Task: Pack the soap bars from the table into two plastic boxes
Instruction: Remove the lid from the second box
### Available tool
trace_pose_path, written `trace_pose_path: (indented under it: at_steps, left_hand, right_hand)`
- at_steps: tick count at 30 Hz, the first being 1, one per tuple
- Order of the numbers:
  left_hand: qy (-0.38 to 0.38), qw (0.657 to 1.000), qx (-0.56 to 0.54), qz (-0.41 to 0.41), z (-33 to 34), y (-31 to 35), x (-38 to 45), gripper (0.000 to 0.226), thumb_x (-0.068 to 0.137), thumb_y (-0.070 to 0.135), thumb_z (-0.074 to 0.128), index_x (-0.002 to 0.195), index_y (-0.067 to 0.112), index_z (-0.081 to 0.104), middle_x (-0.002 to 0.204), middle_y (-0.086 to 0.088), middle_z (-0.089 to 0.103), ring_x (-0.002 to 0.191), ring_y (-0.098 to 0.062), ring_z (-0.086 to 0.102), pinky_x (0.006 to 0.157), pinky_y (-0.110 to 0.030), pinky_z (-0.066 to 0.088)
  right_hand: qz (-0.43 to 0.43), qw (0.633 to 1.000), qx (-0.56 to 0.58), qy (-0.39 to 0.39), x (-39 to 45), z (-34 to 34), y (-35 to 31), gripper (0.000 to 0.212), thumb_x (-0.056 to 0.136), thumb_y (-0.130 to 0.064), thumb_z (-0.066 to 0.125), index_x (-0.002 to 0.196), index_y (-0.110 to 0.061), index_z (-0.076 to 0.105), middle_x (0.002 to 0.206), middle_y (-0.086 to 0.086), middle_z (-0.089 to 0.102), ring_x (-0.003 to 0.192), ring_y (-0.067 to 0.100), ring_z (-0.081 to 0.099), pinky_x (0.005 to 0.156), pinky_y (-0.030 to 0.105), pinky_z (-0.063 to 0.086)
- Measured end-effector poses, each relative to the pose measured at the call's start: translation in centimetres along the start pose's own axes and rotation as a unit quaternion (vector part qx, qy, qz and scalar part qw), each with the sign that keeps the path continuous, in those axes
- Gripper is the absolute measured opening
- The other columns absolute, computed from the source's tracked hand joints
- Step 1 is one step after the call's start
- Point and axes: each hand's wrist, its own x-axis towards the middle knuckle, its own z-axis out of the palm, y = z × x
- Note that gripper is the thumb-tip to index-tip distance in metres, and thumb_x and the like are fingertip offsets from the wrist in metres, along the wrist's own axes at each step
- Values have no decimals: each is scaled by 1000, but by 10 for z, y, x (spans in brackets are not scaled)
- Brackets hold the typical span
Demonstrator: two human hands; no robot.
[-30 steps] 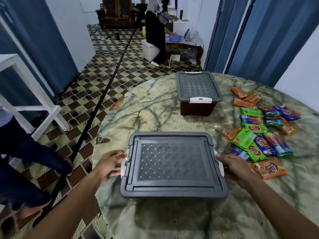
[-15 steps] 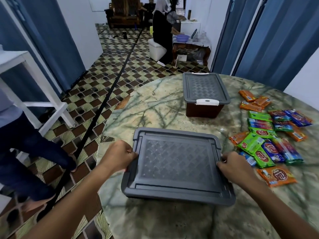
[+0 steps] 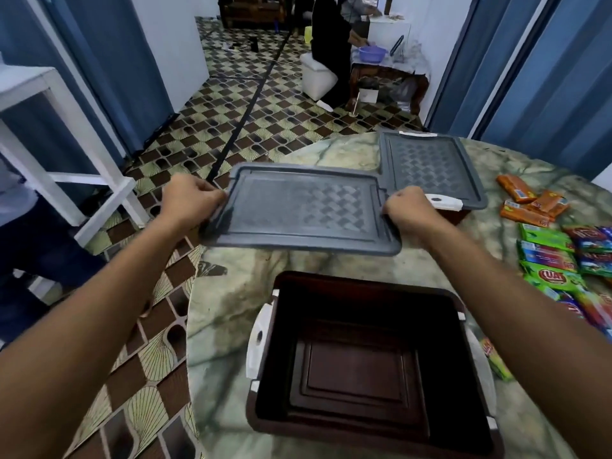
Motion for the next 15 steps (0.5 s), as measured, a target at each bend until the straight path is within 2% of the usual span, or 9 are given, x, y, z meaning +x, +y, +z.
trace_pose_path:
  at_steps: [3, 4, 6, 8, 10, 11, 13, 14, 15]
  left_hand:
    - [13, 998, -54, -36, 24, -20, 32, 15, 87, 16, 67, 95, 4, 71, 90, -11, 69, 75, -19, 62, 63, -32, 54]
    - [9, 996, -72, -44, 34, -27, 38, 16, 86, 13, 67, 96, 2, 72, 93, -13, 69, 74, -19, 61, 62, -30, 55]
    - [-5, 993, -98, -67, 56, -45, 41, 17, 85, 6, 64, 99, -1, 71, 95, -14, 66, 64, -13, 55, 45, -16, 47]
    - [-8, 989, -118, -93, 76, -65, 39, 15, 83, 2, 64, 96, -1, 72, 94, -16, 66, 60, -9, 51, 36, -15, 39]
    - [-17, 985, -133, -109, 92, -80, 38, 7, 83, 3, 65, 86, 4, 71, 93, -13, 65, 69, -16, 56, 47, -21, 46]
    - [-25, 983, -138, -117, 97, -88, 38, 6, 83, 4, 65, 85, 7, 70, 95, -10, 64, 79, -20, 58, 56, -22, 46]
    - [-74, 982, -125, -117, 106, -99, 39, 21, 85, 10, 66, 106, 6, 68, 109, -7, 63, 90, -19, 57, 64, -18, 44]
    - [-116, 981, -110, -111, 108, -101, 37, 35, 87, 14, 66, 121, 4, 61, 116, -6, 60, 88, -16, 57, 62, -13, 45]
    - [-157, 978, -97, -99, 111, -102, 35, 47, 89, 17, 66, 132, 4, 52, 122, -6, 56, 89, -14, 58, 62, -9, 46]
  right_hand:
    - [48, 998, -35, 4, 29, 38, -3, 20, 96, -5, 43, 76, 0, 46, 99, 16, 52, 84, 25, 54, 73, 31, 41]
    - [51, 996, -75, 21, 34, 48, -1, 18, 96, -6, 44, 83, 5, 49, 105, 19, 53, 94, 28, 55, 77, 32, 41]
    - [50, 991, -118, 42, 41, 65, 10, 25, 95, -9, 50, 113, 8, 53, 122, 21, 56, 112, 35, 55, 86, 35, 44]
    - [63, 988, -141, 12, 44, 76, 25, 32, 95, -13, 52, 121, 5, 52, 126, 21, 57, 115, 35, 55, 89, 34, 44]
    - [75, 985, -156, -29, 48, 85, 40, 22, 96, -15, 49, 108, 3, 56, 106, 17, 59, 99, 29, 58, 82, 33, 44]
    - [79, 982, -159, -56, 47, 89, 47, 15, 95, -13, 47, 91, -1, 55, 90, 13, 55, 84, 24, 55, 74, 32, 43]
    - [93, 977, -166, -101, 49, 96, 59, 23, 92, -9, 45, 69, -8, 41, 72, 7, 44, 63, 19, 42, 58, 30, 35]
    - [95, 969, -185, -132, 46, 98, 60, 21, 91, -8, 44, 70, -7, 43, 73, 9, 46, 62, 19, 42, 55, 29, 33]
    - [82, 960, -211, -163, 44, 97, 61, 14, 92, -7, 44, 82, -1, 52, 85, 13, 55, 68, 21, 48, 59, 28, 38]
